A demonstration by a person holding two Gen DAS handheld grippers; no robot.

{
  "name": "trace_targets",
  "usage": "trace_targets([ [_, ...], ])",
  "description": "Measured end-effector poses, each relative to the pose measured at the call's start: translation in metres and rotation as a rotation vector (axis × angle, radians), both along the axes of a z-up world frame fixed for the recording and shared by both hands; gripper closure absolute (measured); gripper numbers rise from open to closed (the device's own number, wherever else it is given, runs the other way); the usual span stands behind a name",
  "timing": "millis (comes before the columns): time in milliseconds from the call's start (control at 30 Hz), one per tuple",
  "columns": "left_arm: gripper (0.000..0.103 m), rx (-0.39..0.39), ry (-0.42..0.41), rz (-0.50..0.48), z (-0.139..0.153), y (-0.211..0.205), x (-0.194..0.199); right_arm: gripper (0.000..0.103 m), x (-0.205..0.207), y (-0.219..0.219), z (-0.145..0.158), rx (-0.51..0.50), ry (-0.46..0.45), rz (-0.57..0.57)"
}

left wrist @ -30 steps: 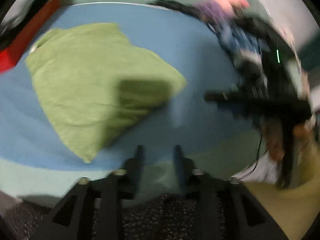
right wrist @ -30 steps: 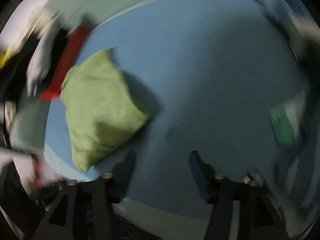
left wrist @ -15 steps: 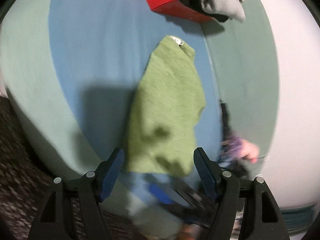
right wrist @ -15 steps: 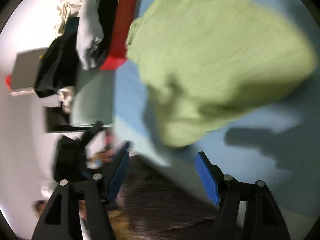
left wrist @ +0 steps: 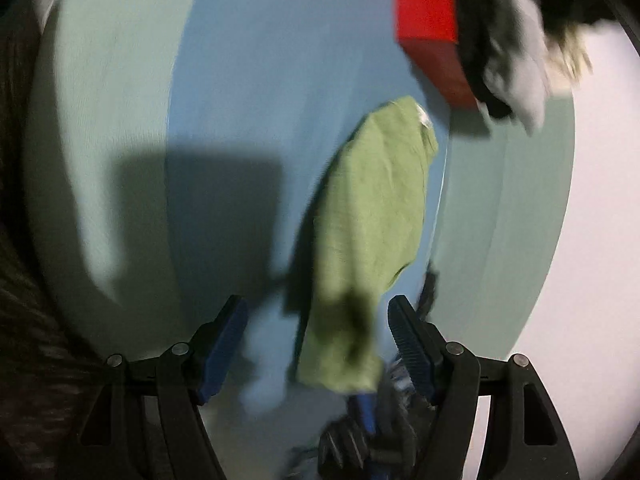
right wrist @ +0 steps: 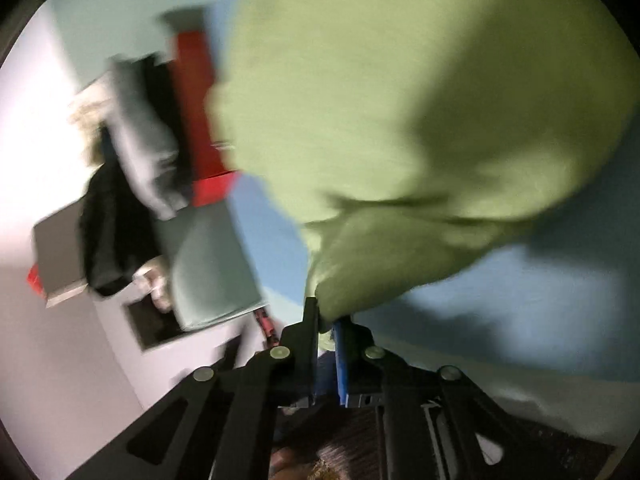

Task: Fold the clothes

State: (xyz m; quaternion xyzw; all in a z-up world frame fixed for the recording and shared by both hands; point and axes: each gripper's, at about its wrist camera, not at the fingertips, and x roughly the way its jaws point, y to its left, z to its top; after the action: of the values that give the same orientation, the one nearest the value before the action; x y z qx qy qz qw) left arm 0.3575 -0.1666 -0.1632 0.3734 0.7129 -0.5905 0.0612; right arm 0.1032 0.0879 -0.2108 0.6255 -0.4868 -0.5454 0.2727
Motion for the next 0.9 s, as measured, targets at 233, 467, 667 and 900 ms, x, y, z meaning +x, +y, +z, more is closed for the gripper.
trace_targets([
  [233, 0.077, 0.053, 0.023, 0.032, -0.010, 0.015, -0.036, 0.095, -0.002, -0.005, 0.031, 0.036, 0.120, 0.051],
  [467, 0.095, 0.113, 0.117, -0.039, 0.020, 0.013, -0.035, 0.026, 0.011, 0.007, 0.041, 0.436, 0.315, 0.121],
  [667, 0.095, 0.080, 0.165, -0.039, 0.047, -0.003, -0.024, 0.026, 0.010, 0.054, -0.005, 0.174, 0.083, -0.045],
  [900, 0.095, 0.132, 0.206, -0.028, 0.051, -0.001, -0.033, 0.025, 0.012, 0.039, -0.048, 0.015, -0.048, -0.094],
])
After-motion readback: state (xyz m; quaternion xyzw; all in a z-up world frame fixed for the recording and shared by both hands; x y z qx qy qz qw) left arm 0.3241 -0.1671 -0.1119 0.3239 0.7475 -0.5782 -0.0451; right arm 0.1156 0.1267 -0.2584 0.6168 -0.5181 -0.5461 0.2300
